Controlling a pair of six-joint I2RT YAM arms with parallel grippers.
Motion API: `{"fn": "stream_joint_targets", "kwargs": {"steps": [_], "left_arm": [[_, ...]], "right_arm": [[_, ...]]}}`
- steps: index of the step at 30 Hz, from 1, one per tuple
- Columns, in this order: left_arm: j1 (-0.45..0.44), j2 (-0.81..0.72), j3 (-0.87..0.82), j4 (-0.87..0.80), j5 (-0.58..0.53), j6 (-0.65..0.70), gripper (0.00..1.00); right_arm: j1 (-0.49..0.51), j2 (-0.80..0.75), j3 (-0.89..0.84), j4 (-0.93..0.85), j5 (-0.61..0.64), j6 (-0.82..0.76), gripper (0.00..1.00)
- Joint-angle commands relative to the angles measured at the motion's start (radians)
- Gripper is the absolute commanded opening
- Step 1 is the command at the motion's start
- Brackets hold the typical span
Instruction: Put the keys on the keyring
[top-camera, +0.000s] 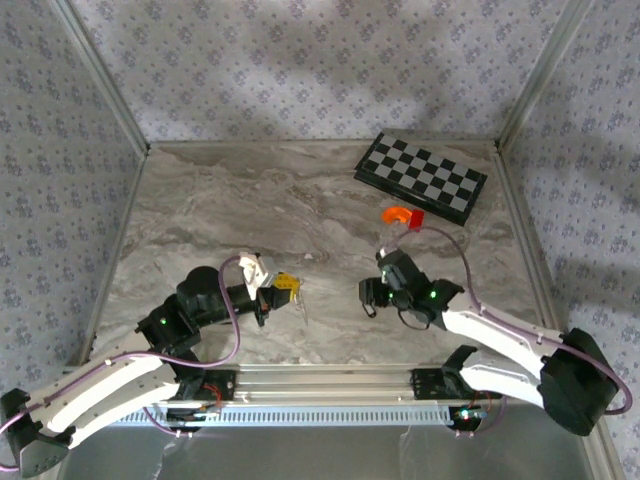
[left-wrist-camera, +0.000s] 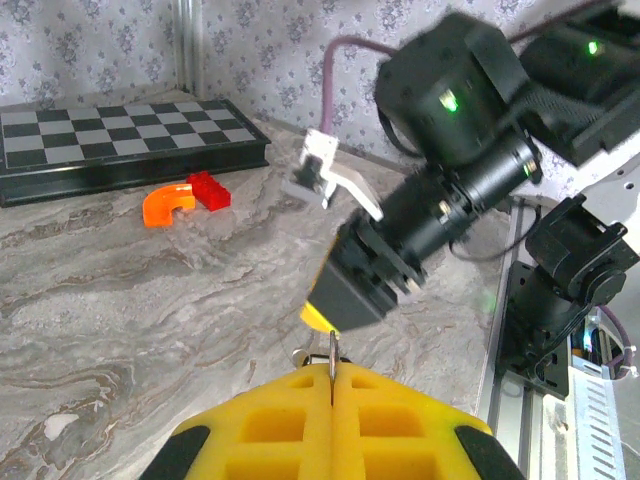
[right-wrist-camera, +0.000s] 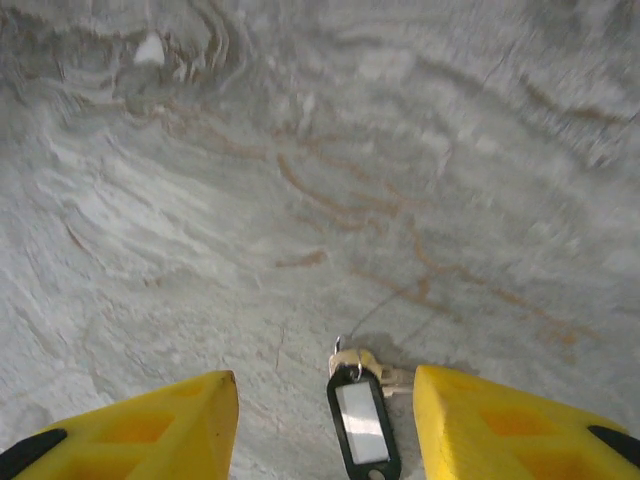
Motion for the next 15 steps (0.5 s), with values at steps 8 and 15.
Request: {"fn": "stream_joint_targets", "kwargs": {"steps": [8, 15], "left_arm": [[0.006, -0.025, -0.002, 0.03, 0.02, 0.005, 0.0], [0.006, -0.053, -0.016, 0.019, 0.006, 0.002, 0.0]], "right_arm": [[-0.129, 0.358, 0.416, -0.512, -0.213, -0.373, 0.5], [-0.15, 0.559, 0.493, -0.549, -0.246, -0.474, 0.45]]}}
